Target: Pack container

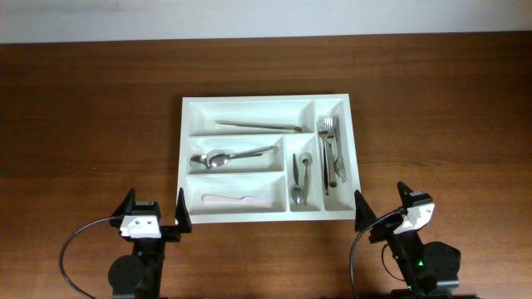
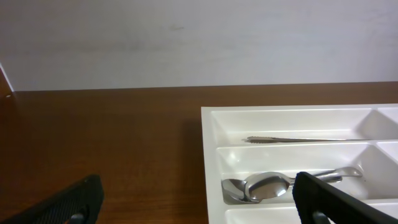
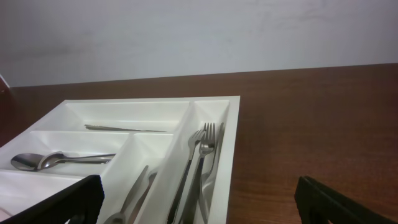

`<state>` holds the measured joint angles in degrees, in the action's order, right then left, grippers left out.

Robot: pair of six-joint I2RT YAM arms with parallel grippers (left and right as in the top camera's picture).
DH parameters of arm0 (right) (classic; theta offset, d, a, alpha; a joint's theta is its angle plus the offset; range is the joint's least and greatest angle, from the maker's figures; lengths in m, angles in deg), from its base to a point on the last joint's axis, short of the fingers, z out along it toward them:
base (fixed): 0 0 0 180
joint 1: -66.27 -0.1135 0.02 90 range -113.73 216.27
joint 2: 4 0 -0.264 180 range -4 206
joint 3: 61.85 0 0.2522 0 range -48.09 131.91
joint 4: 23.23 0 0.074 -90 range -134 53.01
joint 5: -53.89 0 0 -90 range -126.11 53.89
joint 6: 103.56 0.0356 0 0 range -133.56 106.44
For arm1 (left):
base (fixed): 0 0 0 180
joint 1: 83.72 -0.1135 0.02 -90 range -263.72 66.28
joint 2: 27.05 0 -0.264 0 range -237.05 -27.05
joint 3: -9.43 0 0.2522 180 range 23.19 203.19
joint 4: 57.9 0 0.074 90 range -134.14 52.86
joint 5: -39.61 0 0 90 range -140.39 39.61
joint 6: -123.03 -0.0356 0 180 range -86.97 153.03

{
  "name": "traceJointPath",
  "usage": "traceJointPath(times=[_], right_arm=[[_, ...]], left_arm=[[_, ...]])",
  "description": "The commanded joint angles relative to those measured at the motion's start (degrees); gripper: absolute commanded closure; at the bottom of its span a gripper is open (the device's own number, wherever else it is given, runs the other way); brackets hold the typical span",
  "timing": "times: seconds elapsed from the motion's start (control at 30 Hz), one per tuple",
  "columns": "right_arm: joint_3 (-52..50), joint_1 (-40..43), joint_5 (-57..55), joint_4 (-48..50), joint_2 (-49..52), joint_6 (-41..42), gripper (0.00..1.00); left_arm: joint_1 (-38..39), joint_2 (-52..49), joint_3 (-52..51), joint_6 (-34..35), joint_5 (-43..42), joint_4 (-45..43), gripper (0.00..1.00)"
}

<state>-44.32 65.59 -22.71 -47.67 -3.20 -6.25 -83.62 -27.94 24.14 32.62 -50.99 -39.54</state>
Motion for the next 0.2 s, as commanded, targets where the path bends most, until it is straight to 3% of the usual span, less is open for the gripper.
traceJointPath(times=[0.0, 0.17], right_arm=[[-0.35, -0.44, -0.33, -0.17, -0.61, 0.28, 0.01], [-0.35, -0.44, -0.33, -0.17, -0.61, 0.28, 0.01]], left_arm=[[0.28, 0.59, -0.44, -0.44, -0.04, 0.04, 0.01], [0.28, 0.59, -0.44, -0.44, -0.04, 0.04, 0.01]])
